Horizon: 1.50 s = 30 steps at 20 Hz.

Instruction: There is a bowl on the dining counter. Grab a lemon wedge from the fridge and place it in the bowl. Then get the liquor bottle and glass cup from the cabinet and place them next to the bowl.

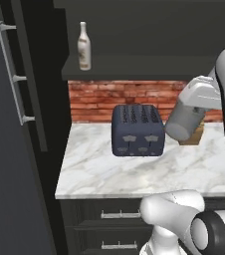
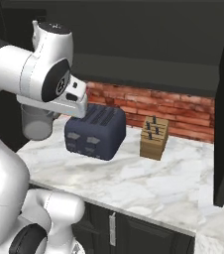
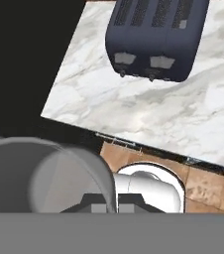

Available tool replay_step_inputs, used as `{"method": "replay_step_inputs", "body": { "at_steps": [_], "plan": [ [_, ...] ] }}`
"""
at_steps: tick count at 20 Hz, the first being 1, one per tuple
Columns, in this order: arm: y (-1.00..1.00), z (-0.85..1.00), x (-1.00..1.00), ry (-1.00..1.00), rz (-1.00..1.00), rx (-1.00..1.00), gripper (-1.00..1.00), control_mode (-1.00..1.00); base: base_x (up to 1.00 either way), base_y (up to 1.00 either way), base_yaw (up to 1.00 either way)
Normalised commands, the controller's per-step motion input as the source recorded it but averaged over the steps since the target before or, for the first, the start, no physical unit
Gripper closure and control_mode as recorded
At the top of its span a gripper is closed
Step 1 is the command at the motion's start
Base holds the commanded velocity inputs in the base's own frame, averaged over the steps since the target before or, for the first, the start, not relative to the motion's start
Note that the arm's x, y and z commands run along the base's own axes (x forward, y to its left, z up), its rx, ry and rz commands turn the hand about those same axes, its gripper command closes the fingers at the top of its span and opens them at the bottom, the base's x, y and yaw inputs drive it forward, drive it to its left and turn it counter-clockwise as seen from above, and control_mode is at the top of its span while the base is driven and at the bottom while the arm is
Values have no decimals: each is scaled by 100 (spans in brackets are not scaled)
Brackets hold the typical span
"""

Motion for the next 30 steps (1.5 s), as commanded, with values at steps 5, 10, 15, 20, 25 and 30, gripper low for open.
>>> {"method": "replay_step_inputs", "body": {
  "at_steps": [5,10,15,20,25,30],
  "plan": [
    [0,0,0,0,0,0,100,100,-98,8,3],
    [0,0,0,0,0,0,100,100,-100,30,0],
    [0,0,0,0,0,0,100,100,-100,74,0],
    [0,0,0,0,0,0,100,100,-100,77,0],
    [0,0,0,0,0,0,100,100,-100,41,-5],
    [0,0,0,0,0,0,100,100,-100,6,-11]
  ]
}}
